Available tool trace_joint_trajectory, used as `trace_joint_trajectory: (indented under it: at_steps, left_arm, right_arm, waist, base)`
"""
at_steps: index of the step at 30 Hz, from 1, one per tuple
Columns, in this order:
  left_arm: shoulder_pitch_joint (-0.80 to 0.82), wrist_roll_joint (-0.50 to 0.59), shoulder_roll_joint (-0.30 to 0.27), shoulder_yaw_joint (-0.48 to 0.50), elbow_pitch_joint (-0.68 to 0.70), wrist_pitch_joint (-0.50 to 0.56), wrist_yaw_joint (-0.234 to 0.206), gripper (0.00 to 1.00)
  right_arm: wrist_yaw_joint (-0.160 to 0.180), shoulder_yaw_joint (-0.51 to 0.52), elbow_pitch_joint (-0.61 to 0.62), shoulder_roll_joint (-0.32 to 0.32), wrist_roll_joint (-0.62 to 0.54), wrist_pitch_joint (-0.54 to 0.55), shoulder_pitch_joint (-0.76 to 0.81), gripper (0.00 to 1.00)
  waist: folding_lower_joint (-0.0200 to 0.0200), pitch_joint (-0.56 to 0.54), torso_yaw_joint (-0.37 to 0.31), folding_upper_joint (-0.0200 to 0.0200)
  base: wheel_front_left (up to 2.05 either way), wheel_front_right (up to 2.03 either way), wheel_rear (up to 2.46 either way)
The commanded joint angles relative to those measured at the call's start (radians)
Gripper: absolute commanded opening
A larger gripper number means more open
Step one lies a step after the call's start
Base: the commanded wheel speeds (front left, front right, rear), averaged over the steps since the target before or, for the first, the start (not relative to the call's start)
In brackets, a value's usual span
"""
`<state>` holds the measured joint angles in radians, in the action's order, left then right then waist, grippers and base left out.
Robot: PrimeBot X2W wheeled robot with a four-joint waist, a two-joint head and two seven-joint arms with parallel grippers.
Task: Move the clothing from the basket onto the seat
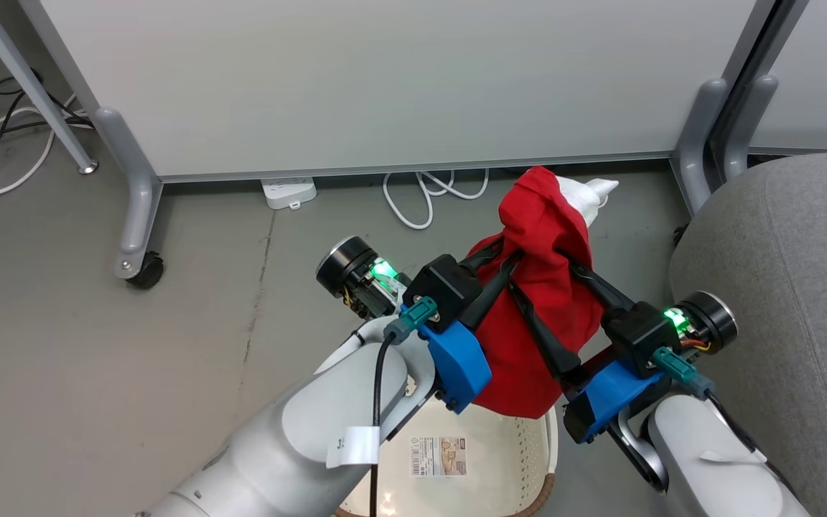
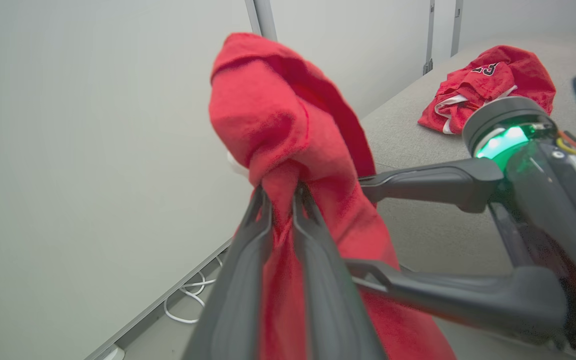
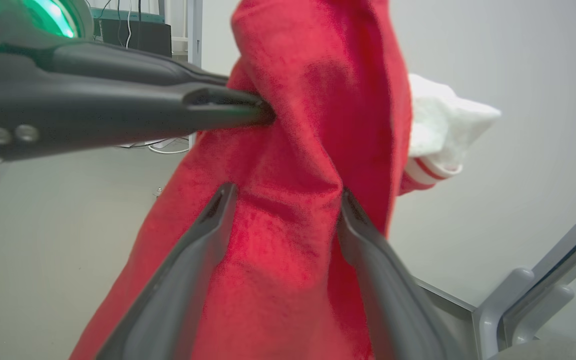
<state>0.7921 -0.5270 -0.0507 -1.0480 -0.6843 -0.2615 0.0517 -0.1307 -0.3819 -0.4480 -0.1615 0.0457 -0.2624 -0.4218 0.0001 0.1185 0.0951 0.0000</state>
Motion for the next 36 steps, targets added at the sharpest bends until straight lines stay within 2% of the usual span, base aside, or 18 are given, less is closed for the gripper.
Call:
trace_joint_trajectory:
  at_steps: [1,14,15,16,17,36]
  left_arm:
    - [0.021,-0.003,0.001,-0.004,0.008,-0.005,-0.008,0.0]
    - [0.048,-0.024,0.001,-0.038,0.025,-0.005,-0.017,0.0]
    - [0.05,-0.025,0.001,-0.039,0.025,-0.005,-0.016,0.0]
    - [0.051,-0.026,0.001,-0.04,0.026,-0.005,-0.017,0.0]
    - [0.051,-0.028,0.001,-0.041,0.027,-0.005,-0.018,0.0]
    - [0.057,-0.034,0.001,-0.044,0.02,-0.005,-0.024,0.0]
  right_arm:
    - [0.0,-0.005,-0.012,-0.001,0.007,-0.004,-0.023,1.0]
    - [0.0,-0.073,-0.066,0.012,0.073,-0.004,-0.096,1.0]
    - [0.0,-0.075,-0.071,0.013,0.08,-0.004,-0.096,0.73]
    - [0.0,-0.075,-0.074,0.014,0.084,-0.004,-0.098,0.07]
    - [0.0,-0.076,-0.079,0.014,0.09,-0.004,-0.1,0.0]
    - [0.0,-0.089,-0.081,0.008,0.101,-0.004,-0.104,0.0]
  waist:
    - [-0.0001,0.005,0.003,0.0]
    - [-0.0001,0.027,0.008,0.0]
    - [-0.0001,0.027,0.008,0.0]
    - [-0.0001,0.027,0.007,0.0]
    - [-0.0001,0.027,0.007,0.0]
    - [-0.0001,0.026,0.004,0.0]
  base:
    - [0.0,0.0,0.0]
    - [0.0,0.0,0.0]
    - [0.0,0.0,0.0]
    - [0.0,0.0,0.0]
    - [0.0,0.0,0.0]
    - [0.0,0.0,0.0]
